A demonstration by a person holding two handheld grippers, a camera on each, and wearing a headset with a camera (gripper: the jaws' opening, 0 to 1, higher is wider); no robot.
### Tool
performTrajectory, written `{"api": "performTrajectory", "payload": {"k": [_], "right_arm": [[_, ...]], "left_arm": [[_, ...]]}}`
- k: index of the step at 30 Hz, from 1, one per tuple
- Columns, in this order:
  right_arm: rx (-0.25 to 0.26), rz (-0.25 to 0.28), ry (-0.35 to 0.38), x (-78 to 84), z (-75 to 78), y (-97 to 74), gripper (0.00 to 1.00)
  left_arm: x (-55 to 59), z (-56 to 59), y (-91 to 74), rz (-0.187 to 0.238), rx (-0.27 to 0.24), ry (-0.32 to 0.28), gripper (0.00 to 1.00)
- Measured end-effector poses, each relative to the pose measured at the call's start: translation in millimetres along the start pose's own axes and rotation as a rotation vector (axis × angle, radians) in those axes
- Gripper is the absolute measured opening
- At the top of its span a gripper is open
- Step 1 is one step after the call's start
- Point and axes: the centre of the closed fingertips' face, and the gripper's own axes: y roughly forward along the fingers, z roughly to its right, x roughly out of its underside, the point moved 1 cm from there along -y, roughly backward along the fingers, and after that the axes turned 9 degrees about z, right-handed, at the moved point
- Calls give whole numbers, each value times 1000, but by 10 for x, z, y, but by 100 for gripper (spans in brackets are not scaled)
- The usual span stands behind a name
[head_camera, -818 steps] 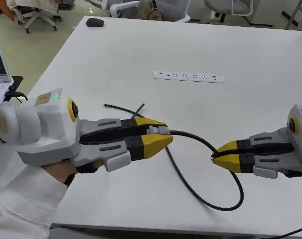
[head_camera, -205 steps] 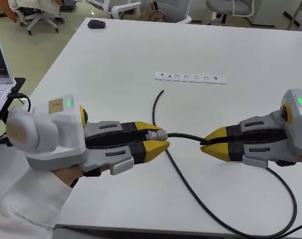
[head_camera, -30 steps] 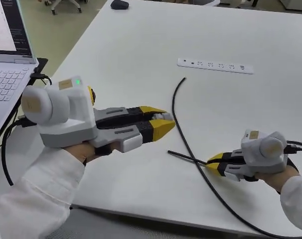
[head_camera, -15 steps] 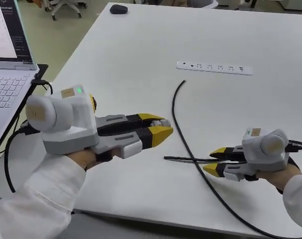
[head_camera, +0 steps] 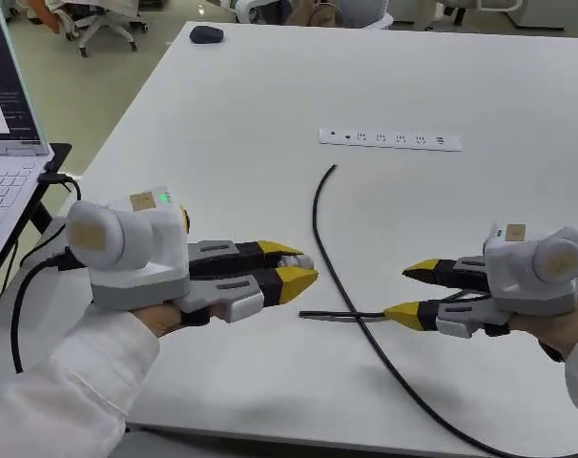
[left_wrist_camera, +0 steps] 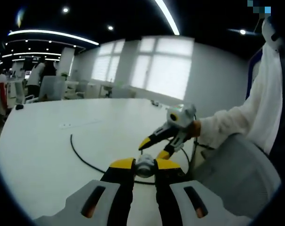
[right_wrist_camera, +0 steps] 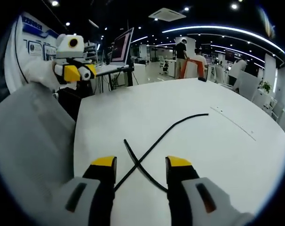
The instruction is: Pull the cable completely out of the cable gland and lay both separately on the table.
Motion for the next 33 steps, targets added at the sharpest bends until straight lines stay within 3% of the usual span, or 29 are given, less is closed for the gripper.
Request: {"api": "performTrajectory", "payload": {"k": [4,7,10,14,23,33], "right_arm": [[17,40,-1,-159,-62,-191,44],[42,68,-4,-268,-113,-349,44],[69,96,5,-332,-126,-449,44],[117,114,26,-384,-196,-626,44],[217,133,70,-389,-242,-867,42],[242,127,97,-387,-308,-796,41]], "left_arm": [[176,-259,86,-31,-50,-41,18],[371,-464,139,-68,-91,-65,18],[498,-571,168,-89,-107,-77,18],[772,-747,213,-143,-141,-107,18],[1187,-939,270,-244,-191,-85,18],[1456,-941,313,-293,-207,-88,18]]}}
